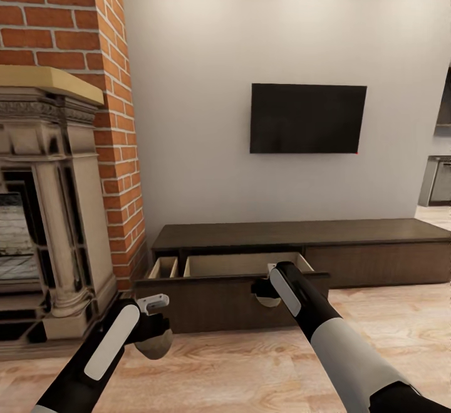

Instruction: Place each of the two pumpkins and all three candles from the living room inside a cabinet in the living room (use any cabinet), then make sure every cabinet is closed, and position the cauldron so it is next to a table in the living room.

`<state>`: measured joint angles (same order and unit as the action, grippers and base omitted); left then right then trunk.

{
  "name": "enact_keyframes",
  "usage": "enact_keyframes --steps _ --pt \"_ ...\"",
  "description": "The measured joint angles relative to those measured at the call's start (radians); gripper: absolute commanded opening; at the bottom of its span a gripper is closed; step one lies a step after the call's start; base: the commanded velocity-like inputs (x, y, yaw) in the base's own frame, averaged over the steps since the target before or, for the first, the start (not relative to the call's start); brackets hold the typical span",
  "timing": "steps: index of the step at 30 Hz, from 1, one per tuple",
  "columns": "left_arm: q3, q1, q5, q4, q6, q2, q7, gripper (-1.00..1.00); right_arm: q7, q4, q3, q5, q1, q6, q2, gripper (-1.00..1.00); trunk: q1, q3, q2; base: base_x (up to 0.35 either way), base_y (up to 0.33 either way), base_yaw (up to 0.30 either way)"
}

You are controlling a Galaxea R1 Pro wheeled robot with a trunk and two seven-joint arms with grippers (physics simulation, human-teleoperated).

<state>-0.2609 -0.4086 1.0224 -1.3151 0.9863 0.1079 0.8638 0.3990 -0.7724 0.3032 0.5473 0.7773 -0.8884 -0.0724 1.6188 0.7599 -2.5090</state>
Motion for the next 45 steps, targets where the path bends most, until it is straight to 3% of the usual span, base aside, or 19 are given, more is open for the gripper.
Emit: enact_keyframes --steps 6,16,23,26,28,34,37,45 --pt "-0.02 0.0 -0.003 -0.001 0.0 0.0 0.0 -1.0 0.002 0.0 0.001 0.0 0.0 0.0 0.0 -1.0 0.0 0.0 0.0 0.02 0.005 -0.004" --pt "-0.024 0.0 0.0 -0.005 -0.002 -0.007 -0.001 -1.0 0.004 0.0 0.001 0.0 0.0 0.0 0.0 -1.0 0.0 0.0 0.0 0.127 0.0 0.0" --pt "-0.025 -0.005 0.01 -0.008 -0.005 -0.044 -0.003 -1.0 0.004 0.0 0.002 0.0 0.0 -0.001 -0.003 -1.0 -0.003 -0.023 0.001 0.005 0.0 0.0" --pt "-0.025 -0.051 0.009 -0.008 -0.007 -0.081 0.001 -1.0 0.006 -0.002 0.003 -0.001 0.0 -0.004 -0.005 -1.0 -0.004 -0.035 0.002 0.0 0.0 0.0" --pt "-0.025 -0.095 0.007 -0.005 -0.004 -0.092 0.003 -1.0 0.007 -0.003 0.004 -0.001 0.0 -0.006 -0.006 -1.0 -0.005 -0.043 0.002 0.0 0.0 0.0" --pt "-0.02 -0.211 0.004 0.011 0.001 -0.092 0.006 -1.0 0.01 0.0 0.006 -0.003 0.0 -0.028 -0.01 -1.0 -0.008 -0.066 0.004 0.0 0.0 0.0" --pt "-0.018 -0.276 0.003 0.028 -0.001 -0.091 0.006 -1.0 0.019 -0.002 0.006 -0.001 0.002 -0.108 -0.013 -1.0 -0.009 -0.078 0.005 0.0 0.0 0.0" --pt "-0.017 -0.376 0.009 0.238 0.002 -0.112 -0.004 -1.0 0.079 0.079 -0.002 0.004 0.065 -0.147 -0.022 -1.0 -0.013 -0.108 0.006 0.0 0.0 0.0"
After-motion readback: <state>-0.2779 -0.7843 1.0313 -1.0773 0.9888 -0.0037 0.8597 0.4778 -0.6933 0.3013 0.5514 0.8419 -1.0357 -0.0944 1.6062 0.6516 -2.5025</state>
